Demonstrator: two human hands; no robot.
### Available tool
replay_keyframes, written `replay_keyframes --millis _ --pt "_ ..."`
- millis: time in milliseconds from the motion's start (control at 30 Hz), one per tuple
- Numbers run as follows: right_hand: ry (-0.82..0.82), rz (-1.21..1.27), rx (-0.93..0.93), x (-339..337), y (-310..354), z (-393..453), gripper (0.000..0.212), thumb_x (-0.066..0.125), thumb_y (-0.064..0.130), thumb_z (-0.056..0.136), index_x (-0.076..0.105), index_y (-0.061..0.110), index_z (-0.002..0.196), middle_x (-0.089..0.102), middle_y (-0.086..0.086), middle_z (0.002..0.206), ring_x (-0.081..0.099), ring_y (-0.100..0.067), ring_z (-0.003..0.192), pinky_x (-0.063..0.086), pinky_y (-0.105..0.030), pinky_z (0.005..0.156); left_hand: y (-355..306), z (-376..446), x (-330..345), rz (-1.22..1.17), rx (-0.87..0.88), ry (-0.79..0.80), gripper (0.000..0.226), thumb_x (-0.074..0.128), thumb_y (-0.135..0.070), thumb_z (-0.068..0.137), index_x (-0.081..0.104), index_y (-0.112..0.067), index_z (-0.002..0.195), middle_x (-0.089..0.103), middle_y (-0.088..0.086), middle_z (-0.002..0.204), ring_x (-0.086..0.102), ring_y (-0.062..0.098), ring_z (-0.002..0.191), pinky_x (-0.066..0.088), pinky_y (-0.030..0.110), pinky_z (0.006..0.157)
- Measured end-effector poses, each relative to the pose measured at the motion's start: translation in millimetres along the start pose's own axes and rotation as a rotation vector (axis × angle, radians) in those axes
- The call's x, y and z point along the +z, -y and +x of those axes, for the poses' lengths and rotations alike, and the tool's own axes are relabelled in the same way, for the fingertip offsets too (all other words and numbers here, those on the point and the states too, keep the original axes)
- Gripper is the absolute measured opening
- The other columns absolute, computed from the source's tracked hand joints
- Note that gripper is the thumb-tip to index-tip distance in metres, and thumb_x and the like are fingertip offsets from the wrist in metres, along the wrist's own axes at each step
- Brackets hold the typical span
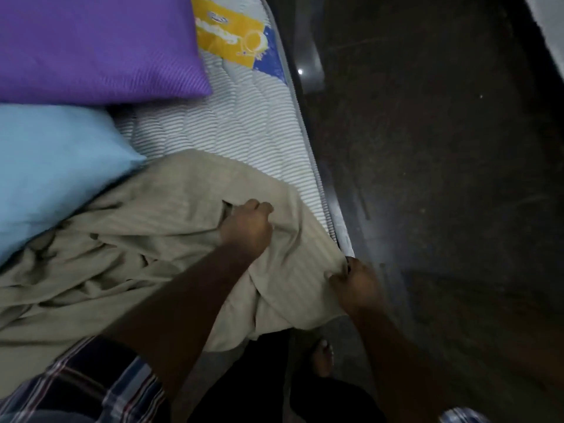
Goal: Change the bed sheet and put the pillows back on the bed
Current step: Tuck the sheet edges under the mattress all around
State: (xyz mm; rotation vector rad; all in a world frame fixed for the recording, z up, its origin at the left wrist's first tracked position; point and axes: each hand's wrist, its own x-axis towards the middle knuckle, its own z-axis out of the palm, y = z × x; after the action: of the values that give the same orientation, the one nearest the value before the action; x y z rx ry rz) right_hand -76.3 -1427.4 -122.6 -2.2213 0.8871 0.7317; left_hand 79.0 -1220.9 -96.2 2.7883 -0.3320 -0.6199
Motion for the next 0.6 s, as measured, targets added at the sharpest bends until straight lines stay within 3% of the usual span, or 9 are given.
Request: replay_keyframes --millis 133,200,300,367,467,533,600 --pt "-0.144 0.132 -0.060 14 -36 -4 0.030 0.061 0.041 0.093 0.055 0.012 0.091 0.066 -0.017 0.098 0.063 -0.039 0.097 0.045 -0.037 0.076 0 2 41 -0.103 -0.324 0.135 0.080 0.071 -0.058 0.082 0.045 -0.001 0.132 0.052 0.024 0.135 0.053 0.040 0.127 0.046 0.043 0.103" --pt "-0.228 0.246 -0.107 15 -49 -14 0.027 0.055 0.034 0.098 0.045 0.015 0.082 0.064 -0.019 0.091 0.062 -0.040 0.091 0.040 -0.037 0.071 0 0 59 -0.087 -0.280 0.127 0.064 0.062 -0.045 0.091 0.047 0.007 0.125 0.056 0.030 0.128 0.055 0.042 0.123 0.044 0.042 0.100" --pt "-0.318 0.381 -0.149 3 -69 -33 0.025 0.049 0.034 0.102 0.048 0.014 0.088 0.065 -0.016 0.082 0.061 -0.037 0.082 0.043 -0.040 0.069 -27 -6 59 -0.121 -0.229 0.045 0.029 0.049 -0.020 0.098 0.058 0.002 0.115 0.064 0.028 0.116 0.060 0.043 0.113 0.045 0.042 0.096" --pt "-0.406 0.454 -0.144 -17 -87 -42 0.026 0.050 0.035 0.102 0.046 0.020 0.081 0.054 0.002 0.069 0.055 -0.026 0.075 0.042 -0.039 0.069 -67 -4 47 -0.269 -0.192 -0.075 0.024 0.050 -0.020 0.100 0.059 -0.004 0.115 0.065 0.021 0.117 0.060 0.038 0.113 0.043 0.037 0.093" --pt "-0.560 0.622 -0.067 -53 -123 -50 0.033 0.058 0.041 0.097 0.052 0.016 0.076 0.051 0.007 0.065 0.052 -0.016 0.073 0.042 -0.035 0.069 -133 6 20 -0.417 -0.072 -0.281 0.019 0.051 -0.021 0.099 0.059 -0.008 0.110 0.067 0.011 0.110 0.061 0.029 0.107 0.041 0.031 0.088" --pt "-0.671 0.644 0.002 -71 -139 -52 0.031 0.061 0.044 0.094 0.059 0.016 0.080 0.055 0.007 0.067 0.055 -0.016 0.073 0.044 -0.036 0.070 -157 18 9 -0.449 -0.026 -0.250 0.018 0.052 -0.023 0.095 0.061 -0.012 0.108 0.069 0.009 0.108 0.064 0.026 0.104 0.047 0.029 0.092" --pt "-0.647 0.609 0.043 -69 -153 -43 0.018 0.063 0.037 0.095 0.064 0.019 0.095 0.063 0.003 0.082 0.061 -0.020 0.084 0.044 -0.032 0.075 -162 26 9 -0.438 0.020 -0.063 0.016 0.056 -0.022 0.090 0.063 -0.018 0.103 0.071 0.007 0.106 0.068 0.024 0.100 0.053 0.035 0.094"
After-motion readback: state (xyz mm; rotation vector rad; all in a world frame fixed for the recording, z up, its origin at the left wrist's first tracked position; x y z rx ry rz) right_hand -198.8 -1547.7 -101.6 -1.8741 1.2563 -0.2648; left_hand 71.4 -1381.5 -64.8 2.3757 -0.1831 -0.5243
